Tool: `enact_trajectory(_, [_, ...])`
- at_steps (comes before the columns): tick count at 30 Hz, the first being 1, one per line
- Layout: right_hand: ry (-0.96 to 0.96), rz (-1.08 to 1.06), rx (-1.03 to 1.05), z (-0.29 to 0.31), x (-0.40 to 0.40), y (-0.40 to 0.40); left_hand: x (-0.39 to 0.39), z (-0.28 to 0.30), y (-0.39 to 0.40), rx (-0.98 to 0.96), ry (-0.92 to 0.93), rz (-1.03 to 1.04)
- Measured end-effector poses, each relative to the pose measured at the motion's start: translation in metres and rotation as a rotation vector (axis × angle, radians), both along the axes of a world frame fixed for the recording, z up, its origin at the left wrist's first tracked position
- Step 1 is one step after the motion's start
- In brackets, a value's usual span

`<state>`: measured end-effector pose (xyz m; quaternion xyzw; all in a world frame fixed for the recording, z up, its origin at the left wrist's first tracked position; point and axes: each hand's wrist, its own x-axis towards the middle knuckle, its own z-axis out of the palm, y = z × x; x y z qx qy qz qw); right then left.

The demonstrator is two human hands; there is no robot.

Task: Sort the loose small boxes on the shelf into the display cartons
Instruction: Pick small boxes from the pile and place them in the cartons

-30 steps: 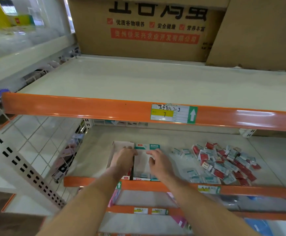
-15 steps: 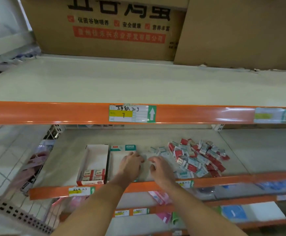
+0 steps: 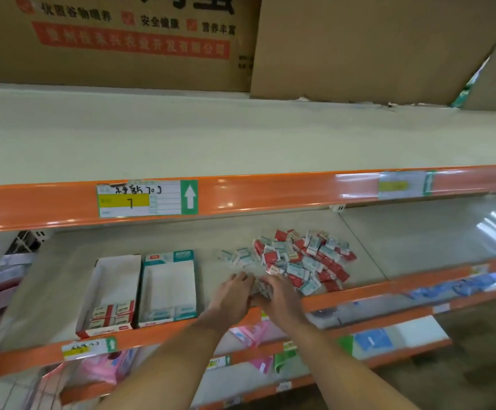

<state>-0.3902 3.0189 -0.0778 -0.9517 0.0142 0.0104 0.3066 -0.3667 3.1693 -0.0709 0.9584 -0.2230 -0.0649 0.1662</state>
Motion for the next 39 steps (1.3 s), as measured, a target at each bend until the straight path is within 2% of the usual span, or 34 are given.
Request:
enact_trajectory(5, [0.017, 0.042, -0.003, -0.005, 0.004, -0.003, 0.000, -0.004, -0.009, -0.067, -0.001, 0.053])
enact_trajectory(10, [0.037, -0.044, 0.001, -0.007, 0.010, -0.001, -0.006, -0.010, -0.005, -0.157, 0.036, 0.181])
enact_trajectory(13, [-0.004, -0.148, -0.015, -0.009, 0.009, 0.011, -0.011, -0.012, 0.002, -0.241, 0.064, 0.250])
enact_trajectory(16, [-0.087, -0.237, -0.133, -0.017, 0.003, 0.028, -0.020, -0.012, 0.010, -0.374, 0.097, 0.310])
enact_trajectory(20, [-0.173, -0.295, -0.136, -0.032, -0.003, 0.042, -0.030, -0.016, 0.020, -0.463, 0.086, 0.381])
enact_trajectory(24, [-0.146, -0.240, -0.066, -0.036, -0.001, 0.038, -0.032, -0.018, 0.024, -0.482, 0.073, 0.399])
enact_trajectory(29, [-0.151, -0.098, 0.020, -0.033, -0.008, 0.025, -0.029, -0.019, 0.028, -0.492, 0.106, 0.318])
enact_trajectory(33, [-0.178, -0.147, 0.065, -0.026, -0.007, 0.027, -0.030, -0.022, 0.030, -0.469, 0.122, 0.300])
enact_trajectory(39, [-0.096, -0.190, 0.090, -0.015, -0.004, 0.029, -0.030, -0.019, 0.029, -0.488, 0.146, 0.389])
